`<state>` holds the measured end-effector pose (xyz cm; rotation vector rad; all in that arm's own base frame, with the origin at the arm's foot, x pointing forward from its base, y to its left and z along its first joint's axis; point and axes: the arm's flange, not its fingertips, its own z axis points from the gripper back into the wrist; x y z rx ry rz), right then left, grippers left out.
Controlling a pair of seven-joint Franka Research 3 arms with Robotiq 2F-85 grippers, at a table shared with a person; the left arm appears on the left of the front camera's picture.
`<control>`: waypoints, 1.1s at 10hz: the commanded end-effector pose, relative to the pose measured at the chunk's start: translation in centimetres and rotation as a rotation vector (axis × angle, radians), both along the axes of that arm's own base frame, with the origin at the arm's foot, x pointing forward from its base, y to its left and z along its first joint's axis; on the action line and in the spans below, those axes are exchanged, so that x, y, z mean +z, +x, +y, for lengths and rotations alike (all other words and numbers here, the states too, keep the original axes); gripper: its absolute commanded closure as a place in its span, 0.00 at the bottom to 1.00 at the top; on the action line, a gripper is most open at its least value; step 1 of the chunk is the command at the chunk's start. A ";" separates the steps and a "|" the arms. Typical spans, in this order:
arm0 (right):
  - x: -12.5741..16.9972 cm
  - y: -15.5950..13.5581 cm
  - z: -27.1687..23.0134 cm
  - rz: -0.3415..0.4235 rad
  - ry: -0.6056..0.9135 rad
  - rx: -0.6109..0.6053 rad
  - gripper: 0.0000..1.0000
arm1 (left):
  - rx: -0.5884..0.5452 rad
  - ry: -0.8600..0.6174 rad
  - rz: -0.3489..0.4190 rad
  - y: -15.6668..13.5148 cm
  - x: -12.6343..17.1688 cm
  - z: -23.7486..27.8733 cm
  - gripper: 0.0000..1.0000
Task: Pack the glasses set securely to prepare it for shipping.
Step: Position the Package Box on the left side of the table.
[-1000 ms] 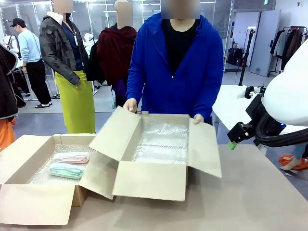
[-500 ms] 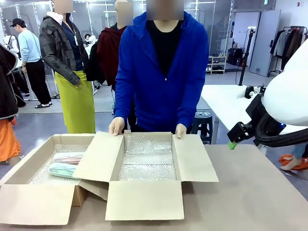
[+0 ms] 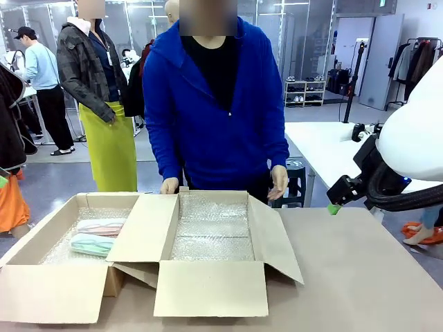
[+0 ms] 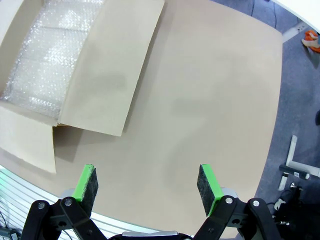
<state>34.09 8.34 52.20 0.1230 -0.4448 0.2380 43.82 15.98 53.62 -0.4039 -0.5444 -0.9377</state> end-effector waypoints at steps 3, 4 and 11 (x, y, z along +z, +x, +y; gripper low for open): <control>0.0 -0.1 0.1 -0.006 -0.001 -0.005 0.00 | -0.116 0.112 -0.130 -6.1 -2.2 -8.5 0.00; 0.0 -0.1 0.1 -0.006 -0.001 -0.005 0.00 | -0.128 0.158 -0.154 -7.2 -2.2 -10.9 0.00; 0.0 -0.1 0.1 -0.006 -0.001 -0.005 0.00 | -0.184 0.214 -0.165 -7.6 -2.3 -14.5 0.00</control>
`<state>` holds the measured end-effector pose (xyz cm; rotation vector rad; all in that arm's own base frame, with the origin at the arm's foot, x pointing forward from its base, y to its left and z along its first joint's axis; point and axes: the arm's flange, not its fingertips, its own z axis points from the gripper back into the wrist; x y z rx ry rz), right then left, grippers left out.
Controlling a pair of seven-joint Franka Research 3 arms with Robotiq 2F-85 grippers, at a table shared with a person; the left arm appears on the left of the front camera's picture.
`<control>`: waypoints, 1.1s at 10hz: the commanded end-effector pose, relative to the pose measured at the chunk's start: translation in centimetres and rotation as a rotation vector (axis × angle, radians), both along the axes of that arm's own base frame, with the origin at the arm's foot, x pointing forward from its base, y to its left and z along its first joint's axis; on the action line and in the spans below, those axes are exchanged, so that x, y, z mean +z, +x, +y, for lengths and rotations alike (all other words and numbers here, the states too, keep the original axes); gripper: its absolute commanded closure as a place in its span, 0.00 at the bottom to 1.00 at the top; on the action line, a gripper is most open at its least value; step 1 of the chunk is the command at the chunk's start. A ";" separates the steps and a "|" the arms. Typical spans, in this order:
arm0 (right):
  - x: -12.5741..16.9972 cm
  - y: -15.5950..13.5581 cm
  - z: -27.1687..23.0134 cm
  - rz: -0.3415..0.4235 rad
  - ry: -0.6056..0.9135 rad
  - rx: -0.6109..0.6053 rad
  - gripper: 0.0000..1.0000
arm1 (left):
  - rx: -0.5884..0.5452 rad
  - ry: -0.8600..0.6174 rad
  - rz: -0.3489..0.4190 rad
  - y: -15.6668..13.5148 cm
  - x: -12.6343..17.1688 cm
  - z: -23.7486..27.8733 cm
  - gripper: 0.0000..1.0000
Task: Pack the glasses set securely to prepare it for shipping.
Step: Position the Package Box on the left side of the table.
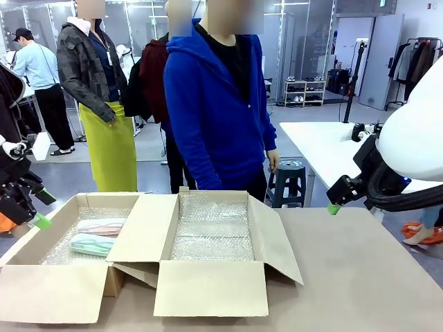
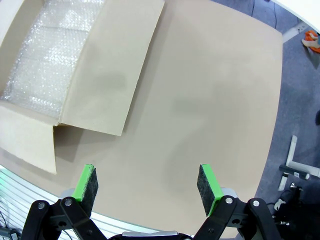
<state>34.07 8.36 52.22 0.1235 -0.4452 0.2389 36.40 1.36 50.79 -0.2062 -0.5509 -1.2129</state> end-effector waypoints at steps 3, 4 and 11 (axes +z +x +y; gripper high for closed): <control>0.0 0.0 0.1 -0.005 -0.001 -0.006 0.00 | 0.017 0.010 -0.012 -0.2 0.5 0.1 0.00; 0.0 0.0 0.1 -0.005 -0.001 -0.006 0.00 | 0.017 0.010 -0.012 -0.2 0.5 0.1 0.00; 0.0 0.0 0.1 -0.005 -0.001 -0.006 0.00 | 0.017 0.010 -0.012 -0.2 0.5 0.1 0.00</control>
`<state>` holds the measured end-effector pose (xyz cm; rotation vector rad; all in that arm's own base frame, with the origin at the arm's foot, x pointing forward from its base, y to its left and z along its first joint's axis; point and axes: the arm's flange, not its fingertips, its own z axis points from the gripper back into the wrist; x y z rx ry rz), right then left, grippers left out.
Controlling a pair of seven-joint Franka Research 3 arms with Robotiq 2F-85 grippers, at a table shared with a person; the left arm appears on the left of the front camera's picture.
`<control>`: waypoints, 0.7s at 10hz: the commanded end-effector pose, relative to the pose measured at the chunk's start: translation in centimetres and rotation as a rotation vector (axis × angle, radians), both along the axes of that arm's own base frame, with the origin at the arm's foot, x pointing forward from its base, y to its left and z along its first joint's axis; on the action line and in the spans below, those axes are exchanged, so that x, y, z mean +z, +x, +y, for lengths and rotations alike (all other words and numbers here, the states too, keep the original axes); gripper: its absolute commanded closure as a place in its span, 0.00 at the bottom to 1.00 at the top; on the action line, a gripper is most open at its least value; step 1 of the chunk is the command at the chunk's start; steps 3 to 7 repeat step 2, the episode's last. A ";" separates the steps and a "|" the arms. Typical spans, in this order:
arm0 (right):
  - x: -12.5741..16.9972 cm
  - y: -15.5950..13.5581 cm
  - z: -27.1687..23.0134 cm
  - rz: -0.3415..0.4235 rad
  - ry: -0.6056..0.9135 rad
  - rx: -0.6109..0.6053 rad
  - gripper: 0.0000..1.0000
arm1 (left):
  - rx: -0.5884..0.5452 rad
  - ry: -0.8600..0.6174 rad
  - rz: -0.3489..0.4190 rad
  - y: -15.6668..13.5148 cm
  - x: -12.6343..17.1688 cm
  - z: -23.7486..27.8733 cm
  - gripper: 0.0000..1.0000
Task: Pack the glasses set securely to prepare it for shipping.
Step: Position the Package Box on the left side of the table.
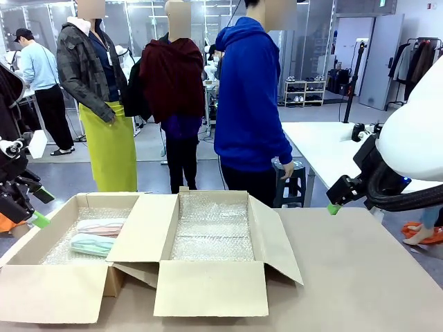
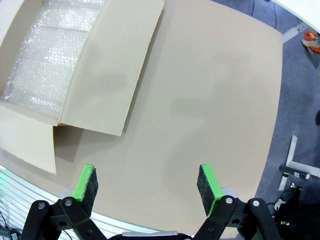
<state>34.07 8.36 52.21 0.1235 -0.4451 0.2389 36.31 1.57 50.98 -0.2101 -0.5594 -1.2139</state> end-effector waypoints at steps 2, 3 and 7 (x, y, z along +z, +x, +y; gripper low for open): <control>0.0 0.0 0.1 -0.006 -0.001 -0.006 0.00 | 0.019 0.017 -0.007 -0.1 0.3 -0.1 0.00; 0.0 0.0 0.1 -0.006 -0.001 -0.006 0.00 | 0.019 0.017 -0.007 -0.1 0.3 -0.1 0.00; 0.0 0.0 0.1 -0.006 -0.001 -0.006 0.00 | 0.019 0.017 -0.007 -0.1 0.3 -0.1 0.00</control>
